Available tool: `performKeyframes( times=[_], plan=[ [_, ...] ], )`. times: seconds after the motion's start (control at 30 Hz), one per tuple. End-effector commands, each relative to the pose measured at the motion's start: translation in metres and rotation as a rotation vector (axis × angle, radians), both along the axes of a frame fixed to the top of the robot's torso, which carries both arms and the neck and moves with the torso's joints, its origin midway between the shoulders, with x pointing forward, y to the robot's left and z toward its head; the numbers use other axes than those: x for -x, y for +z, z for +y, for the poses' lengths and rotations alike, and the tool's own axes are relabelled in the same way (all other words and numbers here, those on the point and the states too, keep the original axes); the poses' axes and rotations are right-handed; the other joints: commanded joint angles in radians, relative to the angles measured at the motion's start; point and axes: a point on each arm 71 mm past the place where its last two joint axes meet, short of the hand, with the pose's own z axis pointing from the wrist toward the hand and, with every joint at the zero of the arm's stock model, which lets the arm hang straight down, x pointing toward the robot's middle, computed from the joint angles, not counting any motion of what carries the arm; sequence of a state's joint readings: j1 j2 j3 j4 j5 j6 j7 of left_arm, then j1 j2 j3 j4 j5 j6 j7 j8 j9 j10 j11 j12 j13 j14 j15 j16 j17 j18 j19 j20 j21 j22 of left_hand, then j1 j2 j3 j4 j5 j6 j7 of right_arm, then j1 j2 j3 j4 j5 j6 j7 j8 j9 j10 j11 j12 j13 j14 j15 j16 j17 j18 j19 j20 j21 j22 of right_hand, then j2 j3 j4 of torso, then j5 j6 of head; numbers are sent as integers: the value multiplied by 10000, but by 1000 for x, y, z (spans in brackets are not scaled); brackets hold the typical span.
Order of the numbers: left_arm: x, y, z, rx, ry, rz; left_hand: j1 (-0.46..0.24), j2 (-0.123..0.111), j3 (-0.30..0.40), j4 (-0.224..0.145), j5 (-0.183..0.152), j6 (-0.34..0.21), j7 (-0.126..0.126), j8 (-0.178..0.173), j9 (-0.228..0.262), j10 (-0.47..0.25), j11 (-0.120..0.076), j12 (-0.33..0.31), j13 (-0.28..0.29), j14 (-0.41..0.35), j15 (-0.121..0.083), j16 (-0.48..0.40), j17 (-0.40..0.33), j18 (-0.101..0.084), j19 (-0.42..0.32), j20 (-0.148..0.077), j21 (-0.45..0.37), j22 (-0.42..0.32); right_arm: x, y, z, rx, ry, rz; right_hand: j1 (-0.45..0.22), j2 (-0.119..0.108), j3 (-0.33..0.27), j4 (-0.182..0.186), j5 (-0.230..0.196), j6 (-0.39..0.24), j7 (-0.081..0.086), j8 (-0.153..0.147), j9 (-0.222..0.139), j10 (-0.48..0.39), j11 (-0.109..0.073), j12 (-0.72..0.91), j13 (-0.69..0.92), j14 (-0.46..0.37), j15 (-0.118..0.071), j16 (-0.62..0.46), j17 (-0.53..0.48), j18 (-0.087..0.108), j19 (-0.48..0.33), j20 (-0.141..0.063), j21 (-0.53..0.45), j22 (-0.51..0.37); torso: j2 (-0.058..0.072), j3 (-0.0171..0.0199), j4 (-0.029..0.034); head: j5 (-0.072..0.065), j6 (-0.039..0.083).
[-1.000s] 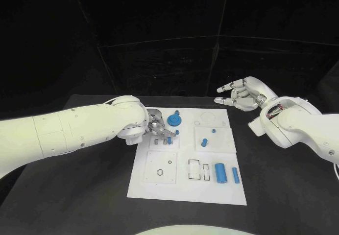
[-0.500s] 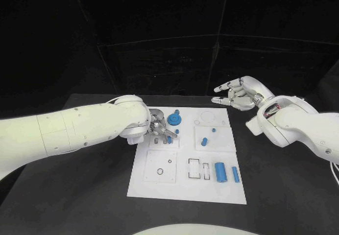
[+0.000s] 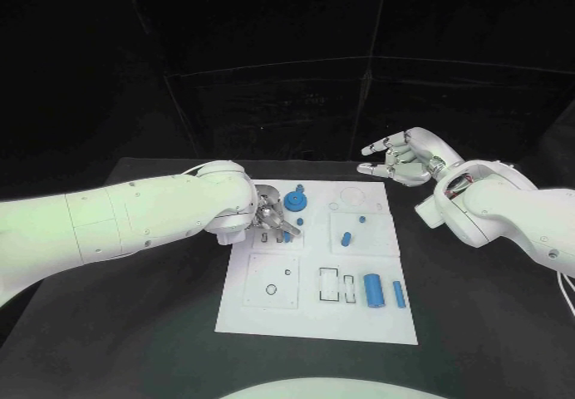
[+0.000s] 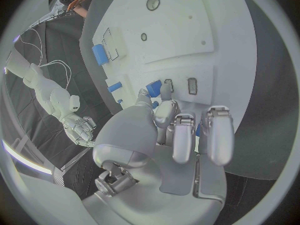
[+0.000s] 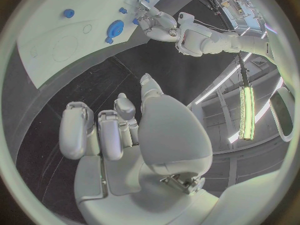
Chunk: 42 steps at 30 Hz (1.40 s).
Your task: Assemble the parts on the task board
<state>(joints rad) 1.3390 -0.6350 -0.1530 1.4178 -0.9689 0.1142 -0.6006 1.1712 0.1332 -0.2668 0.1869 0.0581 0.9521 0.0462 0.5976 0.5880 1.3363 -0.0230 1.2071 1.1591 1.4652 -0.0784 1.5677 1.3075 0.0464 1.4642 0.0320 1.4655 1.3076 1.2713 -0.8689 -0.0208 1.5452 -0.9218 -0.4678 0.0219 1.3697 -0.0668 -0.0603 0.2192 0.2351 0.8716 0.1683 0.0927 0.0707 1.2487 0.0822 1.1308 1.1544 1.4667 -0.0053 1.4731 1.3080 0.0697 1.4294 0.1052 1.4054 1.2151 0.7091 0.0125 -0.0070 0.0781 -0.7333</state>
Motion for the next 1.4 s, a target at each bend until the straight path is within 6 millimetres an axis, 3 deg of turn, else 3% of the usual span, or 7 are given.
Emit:
performKeyframes(
  times=[0.03, 0.33, 0.47, 0.6, 0.87, 0.97, 1.4],
  plan=[
    [1, 0, -1, -160, -148, 101, 167, 48, 56, -108, -22, -71, -4, 53, 43, -67, 5, -51, 7, 1056, -24, 30, 2632, -35, 183, -19, -41, 669, 0, 1, 1, 16, 77, 27, -5, 122, -45, -1, 46, -66, 14, 56, -5, 44, -16, 23, -17, 646, 53, -48, 1037, 12, -85, -19, -64, -9, -2, -1, -1, -13, -23],
    [2, 0, -3, -91, -116, 69, 586, 337, 453, -421, -18, -125, -21, 41, 147, -78, -9, -70, 8, 1056, -31, 30, 2632, -32, 174, -22, -53, 667, -1, 0, 1, 38, 67, 64, 15, 148, -61, 5, 83, -61, 12, 69, -2, 29, -18, 13, -30, 642, 52, -63, 1017, 15, -91, -19, -74, -25, -2, -2, 4, -25, -55],
    [2, 0, -4, 1, -75, 11, 1765, 970, 1520, -1228, -13, -356, -104, -122, 156, -166, -103, -172, -42, 1056, -120, 30, 2632, -23, 158, -95, -73, 650, -2, 0, 1, 50, 77, 82, 20, 154, -66, 7, 93, -61, 11, 72, -2, 28, -18, 14, -31, 643, 51, -62, 1021, 14, -91, -19, -74, -24, -4, -1, 3, -25, -62],
    [3, 1, -5, 122, -4, -104, 2028, 1026, 2523, -1734, -8, -456, -39, -271, 165, -236, -71, -294, -102, 1056, -85, 30, 2632, -22, 145, -103, -92, 642, -3, 0, 2, 64, 92, 107, 19, 155, -69, 9, 97, -61, 12, 73, -1, 28, -18, 16, -30, 642, 51, -63, 1020, 15, -92, -19, -75, -27, -5, -4, -1, -28, -75],
    [6, 3, 2, 532, 398, -155, 1206, 493, 4118, -1969, -5, -398, -18, -315, 303, -191, -42, -315, -93, 1056, -42, 30, 2632, -15, 130, -46, -125, 630, -4, -1, 2, 101, 113, 167, 17, 158, -81, 16, 111, -59, 12, 78, 0, 16, -18, 5, -42, 638, 52, -75, 1003, 18, -100, -19, -85, -44, -8, -2, 13, -37, -85],
    [8, 4, 5, 629, 541, -201, 142, -345, 6231, -2120, -50, -383, 52, -261, 552, -144, -62, -294, -60, 1056, -22, 30, 2632, -11, 128, -29, -153, 640, -4, -2, 1, 117, 113, 192, 15, 159, -89, 21, 115, -59, 11, 81, 0, 3, -17, -9, -56, 636, 52, -81, 995, 22, -109, -19, -96, -67, -15, 7, 39, -25, -89],
    [14, 8, 12, 1073, 932, -881, -300, -778, 7184, -2170, -76, -370, -19, -155, 742, -96, -22, -245, -16, 1056, -34, 30, 2632, -9, 129, -32, -169, 649, -4, -3, -8, 211, -26, 309, -10, 173, -144, 60, 134, -69, 15, 91, -1, -27, -13, -27, -79, 631, 53, -97, 978, 28, -125, -18, -117, -100, -53, 33, 168, -16, -112]
  ],
)
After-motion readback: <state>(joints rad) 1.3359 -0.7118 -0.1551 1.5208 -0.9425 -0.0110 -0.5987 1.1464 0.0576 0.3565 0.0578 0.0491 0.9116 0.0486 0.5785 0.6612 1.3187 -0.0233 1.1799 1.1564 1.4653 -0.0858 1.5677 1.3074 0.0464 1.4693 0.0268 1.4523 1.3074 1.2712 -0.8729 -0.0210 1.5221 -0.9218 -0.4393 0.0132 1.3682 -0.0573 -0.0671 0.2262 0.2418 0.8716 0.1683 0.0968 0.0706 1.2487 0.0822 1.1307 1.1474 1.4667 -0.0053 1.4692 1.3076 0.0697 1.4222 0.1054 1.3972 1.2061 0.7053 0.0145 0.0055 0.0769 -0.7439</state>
